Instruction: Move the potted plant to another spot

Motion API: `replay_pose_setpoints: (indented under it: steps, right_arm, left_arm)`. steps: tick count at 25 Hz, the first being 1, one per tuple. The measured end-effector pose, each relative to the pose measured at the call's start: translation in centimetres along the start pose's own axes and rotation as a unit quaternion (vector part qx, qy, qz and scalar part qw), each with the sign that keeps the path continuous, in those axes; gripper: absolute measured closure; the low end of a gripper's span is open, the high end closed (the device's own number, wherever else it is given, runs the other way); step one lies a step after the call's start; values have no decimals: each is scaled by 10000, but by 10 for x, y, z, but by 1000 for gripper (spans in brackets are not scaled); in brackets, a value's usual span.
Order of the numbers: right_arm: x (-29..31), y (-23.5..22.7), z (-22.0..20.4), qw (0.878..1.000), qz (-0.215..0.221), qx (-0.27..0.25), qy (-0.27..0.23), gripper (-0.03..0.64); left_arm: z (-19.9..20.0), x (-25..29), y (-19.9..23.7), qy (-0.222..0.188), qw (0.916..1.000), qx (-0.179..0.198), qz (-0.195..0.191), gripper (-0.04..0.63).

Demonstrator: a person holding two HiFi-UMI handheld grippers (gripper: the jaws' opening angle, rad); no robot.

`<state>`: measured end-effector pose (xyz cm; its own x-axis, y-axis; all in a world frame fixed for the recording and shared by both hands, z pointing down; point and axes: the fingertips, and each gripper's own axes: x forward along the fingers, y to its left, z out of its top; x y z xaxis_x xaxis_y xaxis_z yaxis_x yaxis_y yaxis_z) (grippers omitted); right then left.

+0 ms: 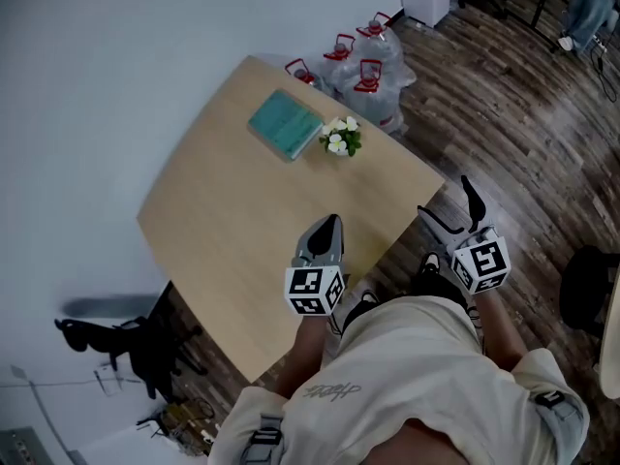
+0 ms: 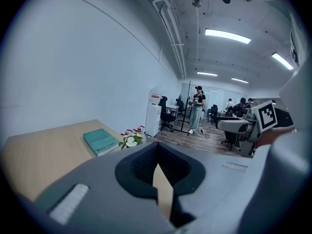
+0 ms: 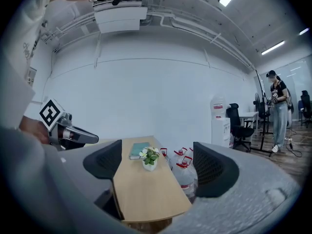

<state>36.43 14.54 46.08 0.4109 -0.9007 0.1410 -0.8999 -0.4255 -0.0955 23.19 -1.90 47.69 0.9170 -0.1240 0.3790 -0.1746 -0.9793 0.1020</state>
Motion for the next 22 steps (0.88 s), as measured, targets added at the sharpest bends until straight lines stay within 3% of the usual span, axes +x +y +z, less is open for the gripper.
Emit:
replay_pose_setpoints:
  steps: [5, 9, 14, 22]
  right_arm:
    - [-6, -60, -9, 9998, 65, 107, 152, 166]
    - [-2, -83, -9, 9990, 398, 35, 215, 166]
    - [6, -92, -12, 9972, 699, 191, 205, 166]
    - [23, -83, -22, 9963, 780, 278, 238, 166]
  left_arm:
    - [17, 33, -40, -89, 9998, -34, 145, 580]
    - [31, 48, -55, -271, 9982, -358, 396, 581]
    - [28, 57, -68, -92, 9978, -378, 539, 581]
    - [22, 62, -55, 112, 9977, -266, 621, 581]
